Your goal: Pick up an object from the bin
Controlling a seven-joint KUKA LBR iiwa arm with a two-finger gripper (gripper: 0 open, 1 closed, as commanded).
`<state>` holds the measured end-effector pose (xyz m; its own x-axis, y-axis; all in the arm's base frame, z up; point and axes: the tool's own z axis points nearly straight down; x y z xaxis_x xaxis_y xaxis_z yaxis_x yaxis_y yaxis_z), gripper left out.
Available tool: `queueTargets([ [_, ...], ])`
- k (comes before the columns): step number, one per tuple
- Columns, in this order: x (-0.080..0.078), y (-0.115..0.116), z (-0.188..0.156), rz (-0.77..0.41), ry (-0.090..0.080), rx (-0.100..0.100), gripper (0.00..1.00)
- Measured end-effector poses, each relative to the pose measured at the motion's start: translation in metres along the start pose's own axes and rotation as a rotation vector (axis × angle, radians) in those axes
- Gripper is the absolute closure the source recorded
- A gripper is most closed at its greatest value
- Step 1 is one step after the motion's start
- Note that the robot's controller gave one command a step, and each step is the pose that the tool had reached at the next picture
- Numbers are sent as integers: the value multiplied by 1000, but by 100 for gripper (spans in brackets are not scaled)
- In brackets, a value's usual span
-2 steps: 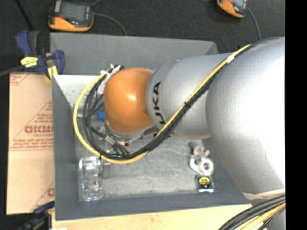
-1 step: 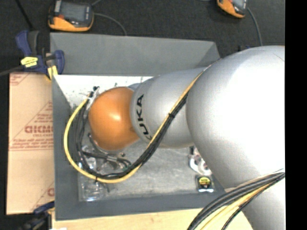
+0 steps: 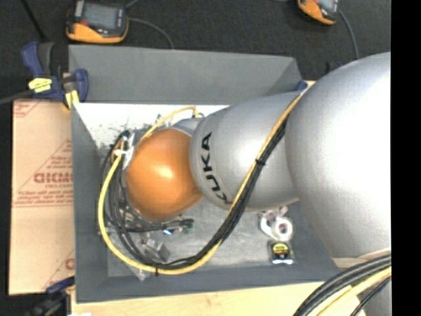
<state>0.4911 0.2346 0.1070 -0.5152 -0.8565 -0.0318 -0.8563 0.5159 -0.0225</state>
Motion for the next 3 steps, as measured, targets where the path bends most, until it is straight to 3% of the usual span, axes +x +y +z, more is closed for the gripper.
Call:
queueTargets([
  [1,-8,-7,-8,-452,23,-27,0],
  [2,14,12,35,-923,19,-29,0],
  [3,9,13,34,-1089,9,-26,0],
])
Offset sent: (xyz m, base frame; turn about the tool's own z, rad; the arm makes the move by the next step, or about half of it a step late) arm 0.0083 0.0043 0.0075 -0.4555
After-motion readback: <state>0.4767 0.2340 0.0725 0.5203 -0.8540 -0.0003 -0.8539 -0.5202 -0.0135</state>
